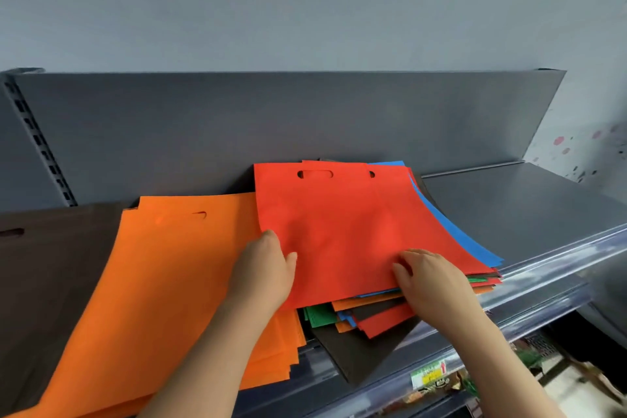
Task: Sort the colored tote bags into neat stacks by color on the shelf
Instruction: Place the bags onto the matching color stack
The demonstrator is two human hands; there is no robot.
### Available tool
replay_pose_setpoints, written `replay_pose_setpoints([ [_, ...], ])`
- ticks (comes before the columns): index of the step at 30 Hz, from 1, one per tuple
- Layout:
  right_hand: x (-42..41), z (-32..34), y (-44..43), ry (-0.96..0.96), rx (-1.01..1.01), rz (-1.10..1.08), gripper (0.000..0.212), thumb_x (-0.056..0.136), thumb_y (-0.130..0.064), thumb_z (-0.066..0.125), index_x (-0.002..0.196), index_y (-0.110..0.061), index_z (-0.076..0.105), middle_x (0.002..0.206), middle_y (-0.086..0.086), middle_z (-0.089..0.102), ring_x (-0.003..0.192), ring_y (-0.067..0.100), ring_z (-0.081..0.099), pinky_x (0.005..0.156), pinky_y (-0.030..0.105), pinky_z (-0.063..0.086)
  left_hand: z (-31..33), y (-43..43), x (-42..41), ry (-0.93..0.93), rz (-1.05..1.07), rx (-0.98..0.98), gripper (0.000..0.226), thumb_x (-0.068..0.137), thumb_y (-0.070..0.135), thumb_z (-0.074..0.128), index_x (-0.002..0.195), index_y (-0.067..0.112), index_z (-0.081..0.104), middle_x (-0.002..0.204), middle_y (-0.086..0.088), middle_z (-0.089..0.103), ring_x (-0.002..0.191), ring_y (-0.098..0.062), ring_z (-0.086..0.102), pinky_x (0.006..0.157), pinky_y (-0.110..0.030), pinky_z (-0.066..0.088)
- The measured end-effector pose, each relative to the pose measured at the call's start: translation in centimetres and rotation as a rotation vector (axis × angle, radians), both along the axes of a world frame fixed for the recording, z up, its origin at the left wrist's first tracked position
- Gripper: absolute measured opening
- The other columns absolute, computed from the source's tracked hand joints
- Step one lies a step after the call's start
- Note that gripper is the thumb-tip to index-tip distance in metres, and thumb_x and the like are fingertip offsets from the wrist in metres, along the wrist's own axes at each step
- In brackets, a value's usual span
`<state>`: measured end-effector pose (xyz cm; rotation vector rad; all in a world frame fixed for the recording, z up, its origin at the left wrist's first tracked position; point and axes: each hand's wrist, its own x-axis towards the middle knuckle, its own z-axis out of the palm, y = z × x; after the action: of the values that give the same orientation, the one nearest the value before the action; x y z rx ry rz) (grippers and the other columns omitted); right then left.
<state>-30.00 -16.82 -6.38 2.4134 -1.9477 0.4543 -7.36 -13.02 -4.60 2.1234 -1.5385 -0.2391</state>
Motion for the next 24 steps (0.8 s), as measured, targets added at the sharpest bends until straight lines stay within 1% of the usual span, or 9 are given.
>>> replay_pose_setpoints([
  [2,-0.6,0.1,-0.3,-0.089,-0.002,0.021,0.022,0.093,-0.032,0.046,0.087,-0.016,0.06,0.091,0.0,0.063,0.09,0.024,0.056,0.071,0.033,0.039,0.3,-0.2,-0.2,0.046,0.051,-0.033,0.033,0.092,0.021,0.057,0.12,0.007,0.048,0.116,-0.012,0.06,0.106,-0.029,0.058,0.083,-0.033,0.044],
  [4,-1.9,0.2,-1.0,-0.124,-0.02,-0.036,0.026,0.092,-0.036,0.048,0.083,-0.013,0.057,0.088,0.002,0.059,0.089,0.027,0.056,0.073,0.034,0.04,0.5,-0.3,-0.3,0.124,0.079,-0.066,0.041,0.09,0.015,0.059,0.127,0.006,0.042,0.12,-0.013,0.058,0.109,-0.031,0.056,0.086,-0.034,0.044],
  [7,-3.5,0.2,-1.6,0.015,0.021,-0.149,0.034,0.094,-0.043,0.041,0.076,-0.015,0.044,0.085,0.002,0.052,0.092,0.028,0.055,0.08,0.036,0.038,0.4,-0.2,-0.8,0.195,0.082,-0.084,0.038,0.091,0.013,0.059,0.124,0.007,0.043,0.119,-0.012,0.058,0.108,-0.03,0.056,0.084,-0.032,0.043],
  [9,-3.5,0.1,-1.6,0.03,0.039,-0.123,0.033,0.096,-0.04,0.038,0.073,-0.015,0.043,0.082,0.0,0.05,0.088,0.026,0.055,0.075,0.034,0.035,0.5,-0.1,-1.2,0.204,0.072,-0.074,0.034,0.093,0.016,0.056,0.123,0.006,0.045,0.121,-0.012,0.057,0.11,-0.03,0.054,0.085,-0.03,0.041],
  [13,-2.6,-0.1,-1.1,-0.067,0.025,0.004,0.028,0.095,-0.032,0.043,0.074,-0.014,0.047,0.082,0.002,0.055,0.076,0.023,0.05,0.066,0.031,0.03,0.7,0.0,-1.6,0.184,0.086,-0.042,0.037,0.095,0.017,0.052,0.127,0.002,0.041,0.127,-0.016,0.053,0.116,-0.031,0.051,0.088,-0.031,0.04],
  [16,-2.6,0.3,-0.9,-0.113,0.008,-0.009,0.026,0.092,-0.036,0.049,0.08,-0.012,0.053,0.085,0.002,0.057,0.08,0.022,0.052,0.068,0.031,0.036,0.6,0.1,-1.3,0.216,0.101,-0.013,0.03,0.094,0.016,0.055,0.12,0.005,0.044,0.124,-0.014,0.055,0.111,-0.031,0.054,0.08,-0.03,0.041],
  [20,-2.8,0.8,-1.0,0.008,0.044,-0.144,0.036,0.091,-0.051,0.044,0.085,-0.015,0.046,0.094,0.003,0.059,0.098,0.028,0.054,0.083,0.036,0.039,0.2,0.3,-1.0,0.275,0.093,0.021,0.025,0.092,0.018,0.058,0.111,0.008,0.046,0.116,-0.01,0.057,0.092,-0.024,0.055,0.068,-0.025,0.039],
  [22,-2.3,0.8,-1.0,-0.038,0.074,-0.129,0.034,0.091,-0.047,0.047,0.094,-0.013,0.051,0.1,0.006,0.06,0.102,0.03,0.053,0.084,0.037,0.039,0.1,0.3,-1.3,0.285,0.081,0.016,0.03,0.092,0.017,0.059,0.116,0.009,0.046,0.119,-0.009,0.056,0.094,-0.023,0.055,0.071,-0.025,0.04],
  [24,-1.8,0.8,-0.9,-0.117,0.088,-0.126,0.036,0.09,-0.039,0.053,0.112,-0.011,0.054,0.11,0.01,0.059,0.105,0.031,0.052,0.087,0.039,0.041,0.2,0.4,-1.6,0.282,0.08,-0.005,0.04,0.092,0.014,0.058,0.128,0.008,0.041,0.127,-0.009,0.053,0.109,-0.026,0.054,0.077,-0.025,0.04],
])
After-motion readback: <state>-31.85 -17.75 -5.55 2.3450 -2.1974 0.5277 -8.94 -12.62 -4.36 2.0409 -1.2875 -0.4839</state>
